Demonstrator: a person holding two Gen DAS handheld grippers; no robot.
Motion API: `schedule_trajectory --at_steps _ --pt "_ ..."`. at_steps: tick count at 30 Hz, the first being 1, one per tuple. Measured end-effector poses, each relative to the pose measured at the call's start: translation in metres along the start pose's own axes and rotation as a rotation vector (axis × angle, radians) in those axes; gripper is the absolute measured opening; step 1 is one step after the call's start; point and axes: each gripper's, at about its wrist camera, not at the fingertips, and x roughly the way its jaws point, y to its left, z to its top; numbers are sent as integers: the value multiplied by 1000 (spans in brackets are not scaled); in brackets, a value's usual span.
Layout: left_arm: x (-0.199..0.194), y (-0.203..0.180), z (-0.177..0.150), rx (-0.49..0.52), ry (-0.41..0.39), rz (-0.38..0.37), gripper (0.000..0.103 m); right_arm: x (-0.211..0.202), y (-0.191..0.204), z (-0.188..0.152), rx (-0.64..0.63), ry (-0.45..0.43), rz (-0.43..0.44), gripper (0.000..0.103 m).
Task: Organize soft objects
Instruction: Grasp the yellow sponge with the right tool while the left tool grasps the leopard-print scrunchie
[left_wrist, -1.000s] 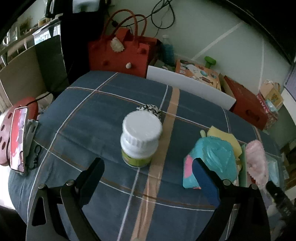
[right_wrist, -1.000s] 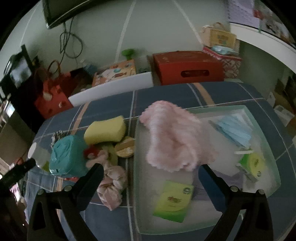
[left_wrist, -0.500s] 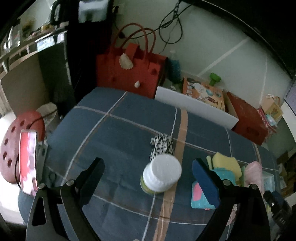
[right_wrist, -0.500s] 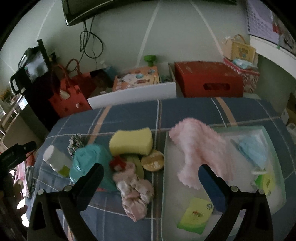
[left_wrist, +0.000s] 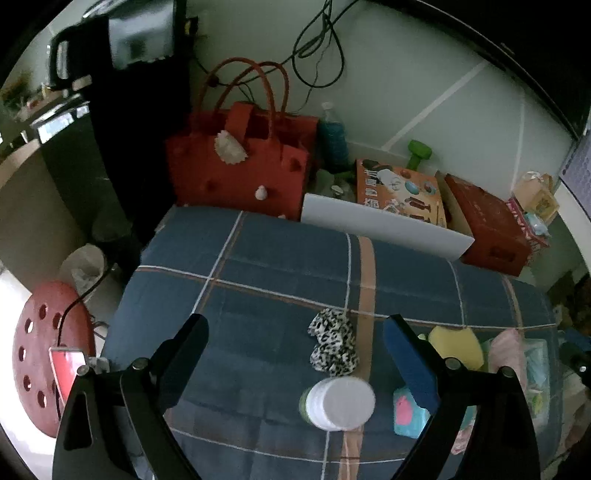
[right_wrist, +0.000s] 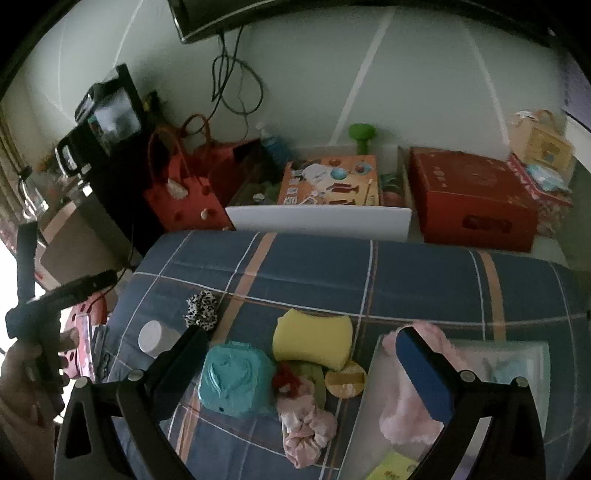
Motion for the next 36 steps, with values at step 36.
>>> schedule_trajectory --at_steps 36 --pt "185 -34 -1 -39 608 46 96 197 -21 -3 115 529 -20 103"
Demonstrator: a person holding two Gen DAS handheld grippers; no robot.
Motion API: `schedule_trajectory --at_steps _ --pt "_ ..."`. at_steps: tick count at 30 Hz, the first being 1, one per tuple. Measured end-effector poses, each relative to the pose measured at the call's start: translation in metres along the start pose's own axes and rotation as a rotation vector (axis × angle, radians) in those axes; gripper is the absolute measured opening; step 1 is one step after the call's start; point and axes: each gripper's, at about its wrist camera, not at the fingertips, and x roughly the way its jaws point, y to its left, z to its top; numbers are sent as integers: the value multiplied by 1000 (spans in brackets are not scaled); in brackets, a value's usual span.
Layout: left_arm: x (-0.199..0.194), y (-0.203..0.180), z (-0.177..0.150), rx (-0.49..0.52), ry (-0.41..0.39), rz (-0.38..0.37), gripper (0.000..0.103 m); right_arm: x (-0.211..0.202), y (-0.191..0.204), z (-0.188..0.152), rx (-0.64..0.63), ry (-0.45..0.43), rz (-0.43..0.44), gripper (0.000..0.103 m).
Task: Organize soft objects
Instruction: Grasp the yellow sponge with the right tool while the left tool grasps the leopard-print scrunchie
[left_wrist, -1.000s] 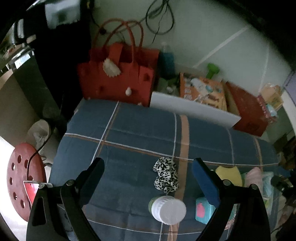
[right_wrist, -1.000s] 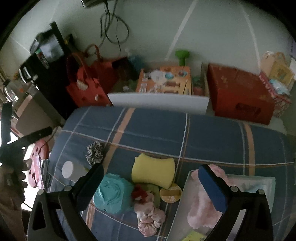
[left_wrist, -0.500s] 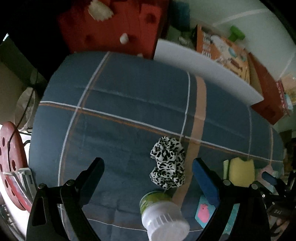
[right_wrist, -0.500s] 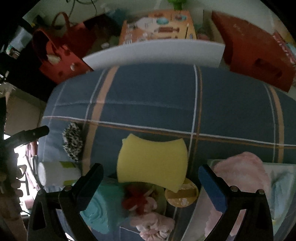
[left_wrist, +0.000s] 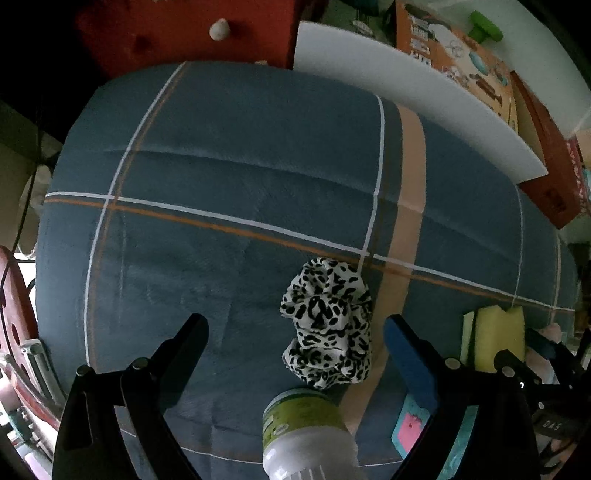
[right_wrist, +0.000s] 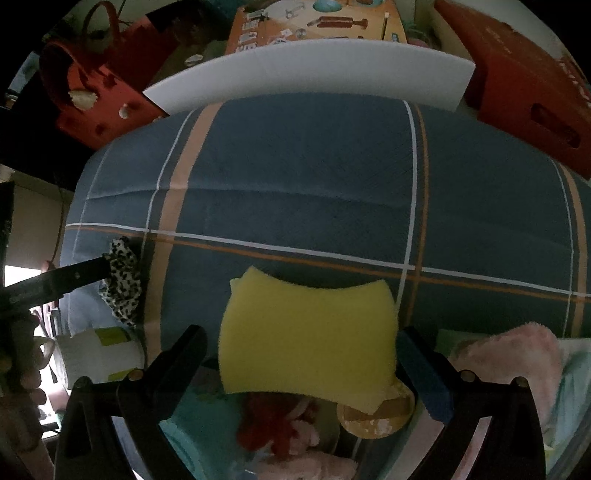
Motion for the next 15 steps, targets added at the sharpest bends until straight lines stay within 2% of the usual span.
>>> schedule_trajectory --at_steps 6,10,14,15 --pt "10 -6 8 14 26 10 95 16 2 1 0 35 -11 103" --pt "13 -4 10 20 47 -6 89 20 5 3 -16 41 -28 103" --pt "14 -2 17 27 47 -6 88 22 7 4 -31 42 -43 103" --pt "15 -1 22 33 51 -10 79 22 7 4 -34 38 -45 103"
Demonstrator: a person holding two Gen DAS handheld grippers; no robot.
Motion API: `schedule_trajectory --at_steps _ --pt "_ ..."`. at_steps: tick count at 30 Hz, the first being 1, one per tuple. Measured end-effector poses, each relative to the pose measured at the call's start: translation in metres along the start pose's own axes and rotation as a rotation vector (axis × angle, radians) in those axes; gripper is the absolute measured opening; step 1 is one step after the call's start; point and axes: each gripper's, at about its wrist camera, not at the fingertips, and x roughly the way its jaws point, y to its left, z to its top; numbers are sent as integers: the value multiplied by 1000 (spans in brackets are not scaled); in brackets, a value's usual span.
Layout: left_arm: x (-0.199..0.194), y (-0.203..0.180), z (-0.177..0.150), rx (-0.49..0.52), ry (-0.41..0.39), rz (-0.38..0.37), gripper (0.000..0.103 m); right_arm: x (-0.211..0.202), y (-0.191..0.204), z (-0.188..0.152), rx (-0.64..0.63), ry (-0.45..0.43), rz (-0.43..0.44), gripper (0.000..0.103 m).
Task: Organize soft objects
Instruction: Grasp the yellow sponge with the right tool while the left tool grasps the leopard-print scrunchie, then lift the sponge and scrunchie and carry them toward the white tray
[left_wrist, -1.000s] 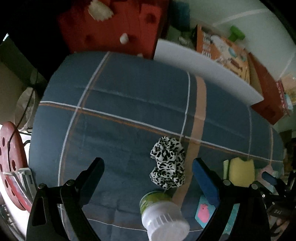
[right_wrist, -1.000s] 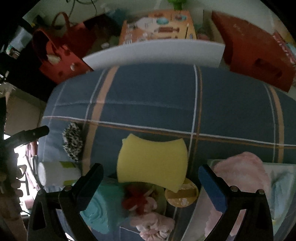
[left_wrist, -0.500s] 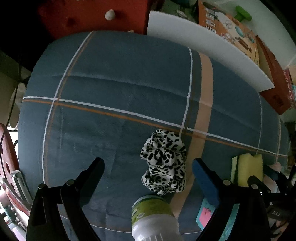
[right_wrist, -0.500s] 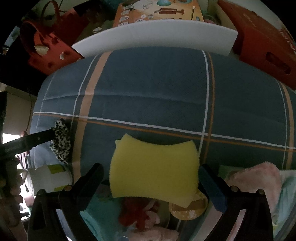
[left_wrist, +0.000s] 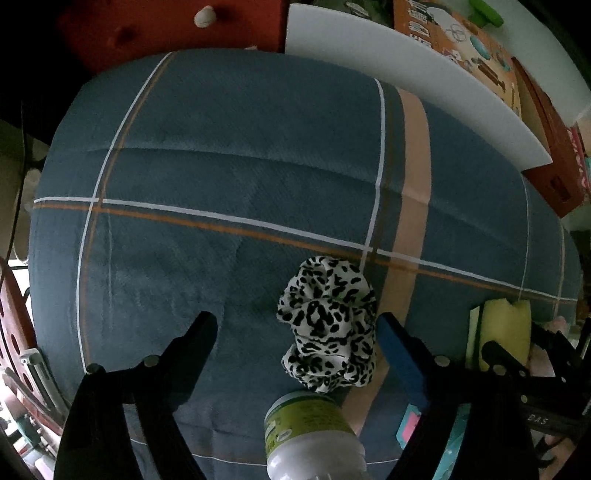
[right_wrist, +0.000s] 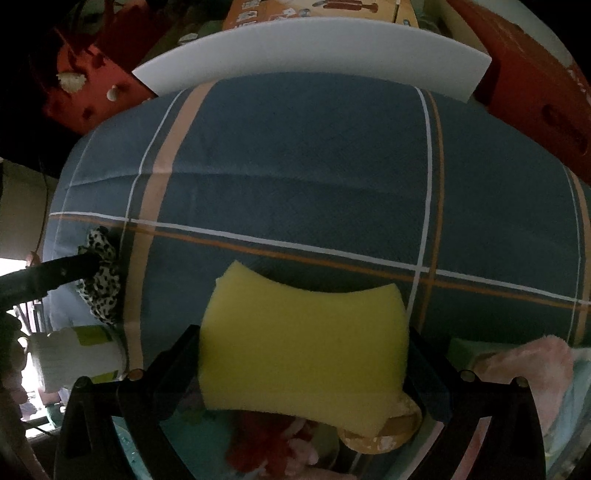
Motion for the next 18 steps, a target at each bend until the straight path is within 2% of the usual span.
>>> schedule_trajectory --at_steps 1,5,7,9,18 --pt "1 -1 1 5 10 -11 69 0 1 0 -6 -4 -3 103" --pt "8 -7 6 5 31 -42 61 -2 5 0 -17 -16 -9 102" --pt "9 -9 8 2 34 -55 49 -4 7 -1 -23 -20 -11 101" --pt "8 -9 10 5 32 -68 43 -6 9 -1 -25 -23 -8 101" --pt "0 -14 2 4 6 -73 36 -8 4 -4 -2 -28 14 99"
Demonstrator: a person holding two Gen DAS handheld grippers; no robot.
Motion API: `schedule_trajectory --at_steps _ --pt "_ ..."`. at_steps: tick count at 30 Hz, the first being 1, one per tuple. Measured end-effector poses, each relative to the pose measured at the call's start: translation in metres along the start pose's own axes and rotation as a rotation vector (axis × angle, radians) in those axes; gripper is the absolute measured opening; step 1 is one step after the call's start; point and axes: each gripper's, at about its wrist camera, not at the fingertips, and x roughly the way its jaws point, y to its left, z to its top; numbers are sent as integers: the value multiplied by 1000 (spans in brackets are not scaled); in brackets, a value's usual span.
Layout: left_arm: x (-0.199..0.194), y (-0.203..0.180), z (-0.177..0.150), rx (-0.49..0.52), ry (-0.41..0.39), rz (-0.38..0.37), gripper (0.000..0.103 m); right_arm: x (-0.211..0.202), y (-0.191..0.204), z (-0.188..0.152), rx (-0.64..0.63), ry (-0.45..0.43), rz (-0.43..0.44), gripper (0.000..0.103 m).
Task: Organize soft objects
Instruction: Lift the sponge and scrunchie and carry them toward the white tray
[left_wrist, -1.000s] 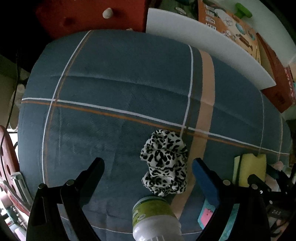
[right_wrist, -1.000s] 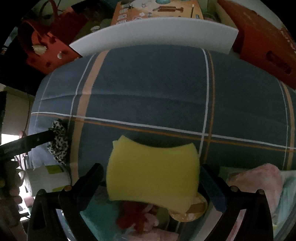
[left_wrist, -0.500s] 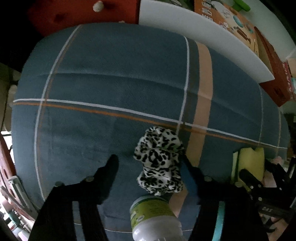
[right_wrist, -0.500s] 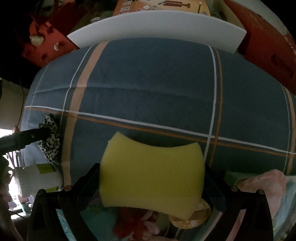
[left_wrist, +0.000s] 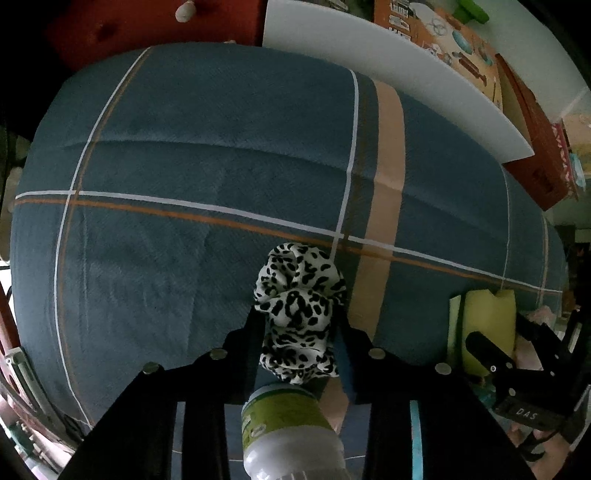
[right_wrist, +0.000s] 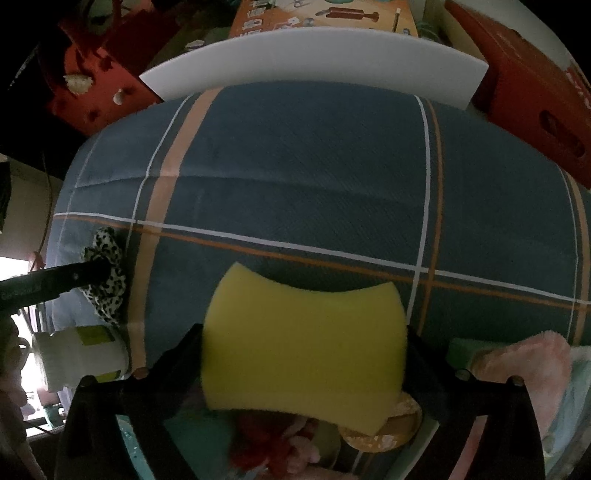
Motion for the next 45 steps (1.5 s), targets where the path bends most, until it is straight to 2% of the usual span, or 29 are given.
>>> schedule_trajectory --at_steps 15,26,35,45 --pt "-25 11 -35 -38 -83 -16 28 -44 -9 -17 29 -46 22 99" --pt "-92 13 -66 -49 -181 -50 27 -100 -18 -32 35 -109 24 99" --pt "-141 -10 -102 -33 -231 -50 27 -168 -44 -71 58 -162 -13 99" --pt "-188 -63 -147 59 -293 -57 27 -223 -107 -124 147 -221 -54 99"
